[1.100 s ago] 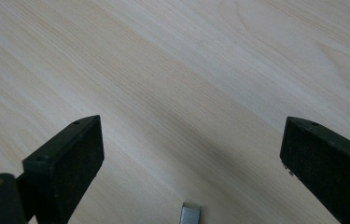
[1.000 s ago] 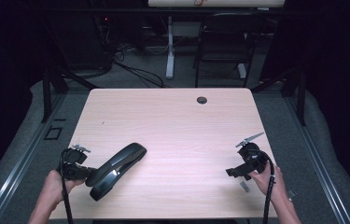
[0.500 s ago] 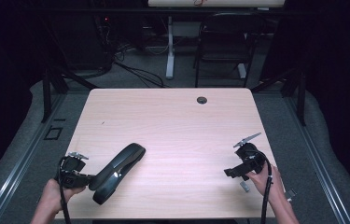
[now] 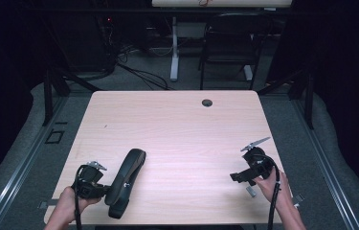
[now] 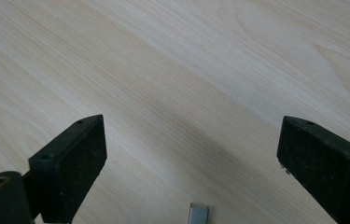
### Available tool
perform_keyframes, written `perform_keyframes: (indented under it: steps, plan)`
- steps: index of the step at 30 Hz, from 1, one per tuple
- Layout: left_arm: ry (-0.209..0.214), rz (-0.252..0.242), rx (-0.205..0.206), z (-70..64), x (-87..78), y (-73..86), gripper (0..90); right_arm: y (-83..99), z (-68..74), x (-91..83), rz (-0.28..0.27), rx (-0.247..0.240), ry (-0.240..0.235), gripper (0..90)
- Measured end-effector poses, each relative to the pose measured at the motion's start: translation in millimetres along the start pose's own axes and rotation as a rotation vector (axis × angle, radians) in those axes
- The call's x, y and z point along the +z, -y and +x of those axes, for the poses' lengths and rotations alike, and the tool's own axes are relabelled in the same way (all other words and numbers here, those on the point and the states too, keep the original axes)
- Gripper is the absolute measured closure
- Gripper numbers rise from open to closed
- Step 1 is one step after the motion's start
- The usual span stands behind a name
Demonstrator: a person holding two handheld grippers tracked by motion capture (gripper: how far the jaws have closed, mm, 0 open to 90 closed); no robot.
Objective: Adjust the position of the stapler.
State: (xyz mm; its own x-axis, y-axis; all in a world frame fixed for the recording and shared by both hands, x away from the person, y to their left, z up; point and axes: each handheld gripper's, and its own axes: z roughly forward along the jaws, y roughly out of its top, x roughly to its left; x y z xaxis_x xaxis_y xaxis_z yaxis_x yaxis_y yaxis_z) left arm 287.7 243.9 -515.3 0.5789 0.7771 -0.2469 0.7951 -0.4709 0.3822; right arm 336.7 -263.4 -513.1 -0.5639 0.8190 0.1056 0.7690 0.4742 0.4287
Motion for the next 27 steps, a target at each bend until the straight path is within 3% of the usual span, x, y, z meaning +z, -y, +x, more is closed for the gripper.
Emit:
perform_keyframes:
  steps: [3, 11, 13, 19, 27]
  plan:
    - [0.029, 0.012, 0.032, -9.9, 5.7, -4.0, 90.0, -0.6, 1.5, 0.5, -0.013, 0.001, -0.002, 8.4]
    - [0.038, 0.022, 0.077, -22.6, 14.8, -10.2, 90.0, -0.6, 2.1, 0.4, -0.017, 0.001, 0.000, 8.9]
    - [0.016, 0.005, 0.093, -26.9, 17.5, -12.6, 90.0, -0.8, 1.8, 1.2, -0.010, -0.001, -0.002, 9.0]
    - [0.000, -0.033, 0.130, -35.2, 22.9, -16.7, 90.0, -0.6, 2.2, 1.3, -0.020, 0.004, 0.009, 9.9]
    - [-0.020, -0.045, 0.158, -45.0, 29.2, -22.6, 90.0, -1.3, 3.1, -0.7, -0.020, -0.002, 0.024, 11.9]
